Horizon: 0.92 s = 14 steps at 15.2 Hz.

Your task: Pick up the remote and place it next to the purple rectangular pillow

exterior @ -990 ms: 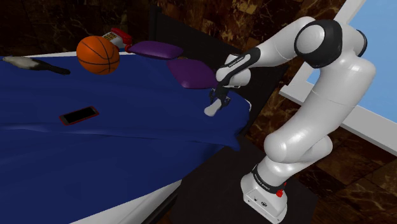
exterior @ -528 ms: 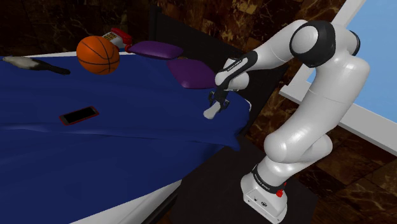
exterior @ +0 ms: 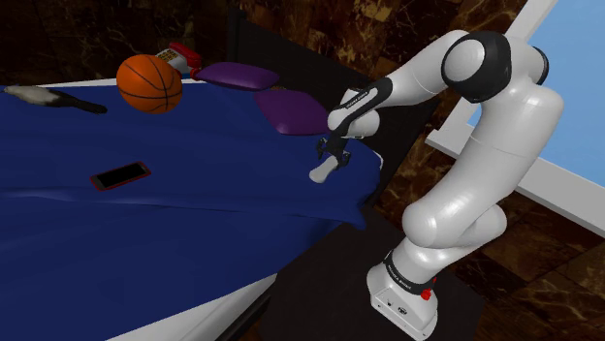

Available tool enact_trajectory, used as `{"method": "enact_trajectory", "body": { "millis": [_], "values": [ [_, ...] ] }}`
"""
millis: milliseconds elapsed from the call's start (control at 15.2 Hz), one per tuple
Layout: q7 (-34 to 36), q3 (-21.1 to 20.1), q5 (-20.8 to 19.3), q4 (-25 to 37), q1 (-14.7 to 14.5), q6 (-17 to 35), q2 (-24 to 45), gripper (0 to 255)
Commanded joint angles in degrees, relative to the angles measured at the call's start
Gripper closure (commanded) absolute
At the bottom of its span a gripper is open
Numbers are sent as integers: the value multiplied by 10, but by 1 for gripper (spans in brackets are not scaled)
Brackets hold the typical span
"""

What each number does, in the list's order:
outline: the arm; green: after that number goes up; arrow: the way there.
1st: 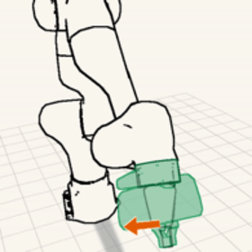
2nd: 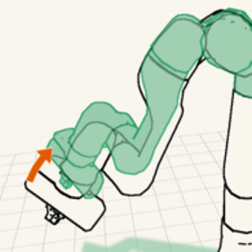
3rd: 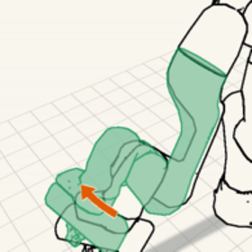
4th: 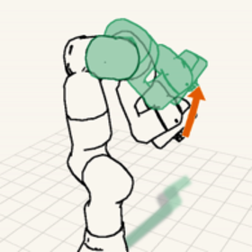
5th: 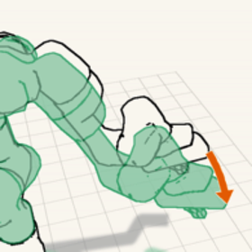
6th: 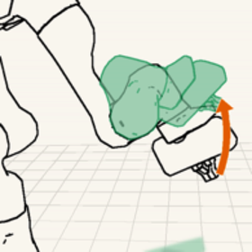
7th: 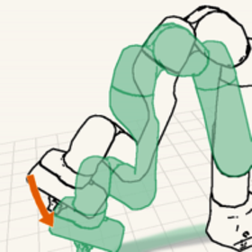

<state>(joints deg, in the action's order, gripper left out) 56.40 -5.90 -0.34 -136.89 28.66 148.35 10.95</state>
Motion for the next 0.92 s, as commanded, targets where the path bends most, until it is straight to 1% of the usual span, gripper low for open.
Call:
{"method": "enact_trajectory", "body": {
  "millis": [0,66,330,858],
  "values": [
    [0,0,0,0,0,0,0,0],
    [0,0,0,0,0,0,0,0],
    [-7,-3,10,8,3,-71,-63,0],
    [-8,-3,11,8,3,-71,-63,0]
  ]
}}
